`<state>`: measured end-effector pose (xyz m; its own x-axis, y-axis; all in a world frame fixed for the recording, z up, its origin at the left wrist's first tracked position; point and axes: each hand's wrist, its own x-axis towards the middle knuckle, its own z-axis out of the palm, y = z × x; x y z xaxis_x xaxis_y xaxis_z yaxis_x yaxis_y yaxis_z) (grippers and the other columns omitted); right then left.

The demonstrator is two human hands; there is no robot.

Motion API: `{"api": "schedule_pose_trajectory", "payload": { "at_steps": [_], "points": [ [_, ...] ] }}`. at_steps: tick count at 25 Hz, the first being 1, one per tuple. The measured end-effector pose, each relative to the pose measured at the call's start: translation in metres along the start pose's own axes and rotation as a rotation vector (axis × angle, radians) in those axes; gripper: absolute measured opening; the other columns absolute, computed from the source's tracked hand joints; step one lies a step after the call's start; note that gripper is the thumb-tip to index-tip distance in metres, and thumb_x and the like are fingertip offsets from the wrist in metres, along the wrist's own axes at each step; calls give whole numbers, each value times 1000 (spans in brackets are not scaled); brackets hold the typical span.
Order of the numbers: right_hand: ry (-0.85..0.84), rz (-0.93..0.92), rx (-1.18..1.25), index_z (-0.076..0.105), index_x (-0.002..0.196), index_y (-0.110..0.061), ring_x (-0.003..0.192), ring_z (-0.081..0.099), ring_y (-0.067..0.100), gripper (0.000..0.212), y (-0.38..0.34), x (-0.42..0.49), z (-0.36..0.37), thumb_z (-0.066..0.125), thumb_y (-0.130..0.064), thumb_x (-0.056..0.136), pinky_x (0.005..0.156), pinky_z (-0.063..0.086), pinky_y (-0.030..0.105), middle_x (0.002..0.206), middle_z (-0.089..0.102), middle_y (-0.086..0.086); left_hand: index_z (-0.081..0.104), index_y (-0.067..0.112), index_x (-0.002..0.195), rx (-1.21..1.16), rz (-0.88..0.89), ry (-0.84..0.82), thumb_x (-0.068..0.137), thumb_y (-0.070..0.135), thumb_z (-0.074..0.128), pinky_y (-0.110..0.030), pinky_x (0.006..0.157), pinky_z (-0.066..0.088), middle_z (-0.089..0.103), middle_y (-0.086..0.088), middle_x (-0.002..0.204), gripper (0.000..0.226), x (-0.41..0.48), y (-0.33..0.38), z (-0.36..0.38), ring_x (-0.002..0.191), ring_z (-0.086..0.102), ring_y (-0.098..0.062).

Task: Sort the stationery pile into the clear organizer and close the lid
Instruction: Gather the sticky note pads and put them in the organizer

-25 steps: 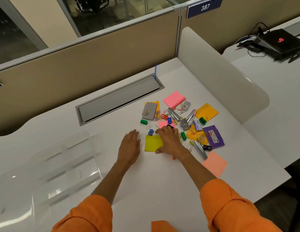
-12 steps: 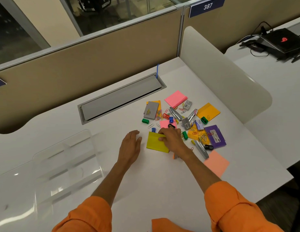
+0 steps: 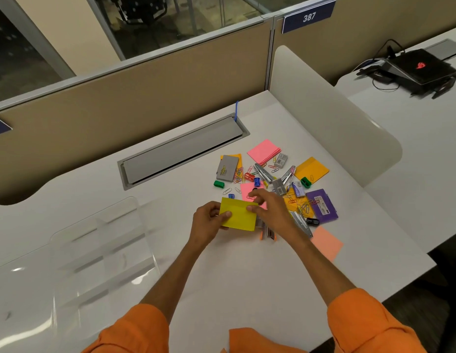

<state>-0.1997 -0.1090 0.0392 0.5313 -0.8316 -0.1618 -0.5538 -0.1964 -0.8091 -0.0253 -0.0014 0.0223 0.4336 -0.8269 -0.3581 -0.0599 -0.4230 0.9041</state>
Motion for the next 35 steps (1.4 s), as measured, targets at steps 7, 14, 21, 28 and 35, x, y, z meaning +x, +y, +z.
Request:
{"api": "schedule_pose_trajectory", "payload": {
  "at_steps": [7,14,21,28,35],
  "points": [
    [260,280,-95,66,104,-11,75,63,19,34,79,-54,-87,81,-9,73,65,44,18,80,67,3,62,1,108,-156,-59,122,89,15,70,-40,69,62,71,-15,107,25,-15,-10,0,93,71,-29],
    [226,437,-214,62,110,-13,91,59,23,50,131,-102,-101,86,-16,67,81,49,37,103,63,9,61,-2,112,-174,-43,133,89,12,69,-37,70,63,69,-17,112,29,-21,-13,10,97,69,-29],
    [132,498,-418,54,122,-18,108,54,23,72,132,-105,-95,86,-42,63,86,43,33,116,59,5,60,0,115,-157,-19,114,90,13,68,-35,68,63,67,-15,115,29,-21,-4,19,99,68,-30],
    [81,553,-349,66,104,-5,91,60,22,47,130,-98,-101,84,-32,70,79,48,33,106,67,12,60,0,114,-183,-29,120,90,12,68,-30,65,62,67,-14,113,28,-23,-3,24,97,68,-27],
    [73,635,-60,66,89,-4,59,68,22,10,106,-106,-142,70,-13,86,52,48,21,78,68,7,59,5,116,-192,-85,148,90,14,68,-48,91,56,68,-17,115,28,-20,-10,23,105,66,-33]
  ]
}}
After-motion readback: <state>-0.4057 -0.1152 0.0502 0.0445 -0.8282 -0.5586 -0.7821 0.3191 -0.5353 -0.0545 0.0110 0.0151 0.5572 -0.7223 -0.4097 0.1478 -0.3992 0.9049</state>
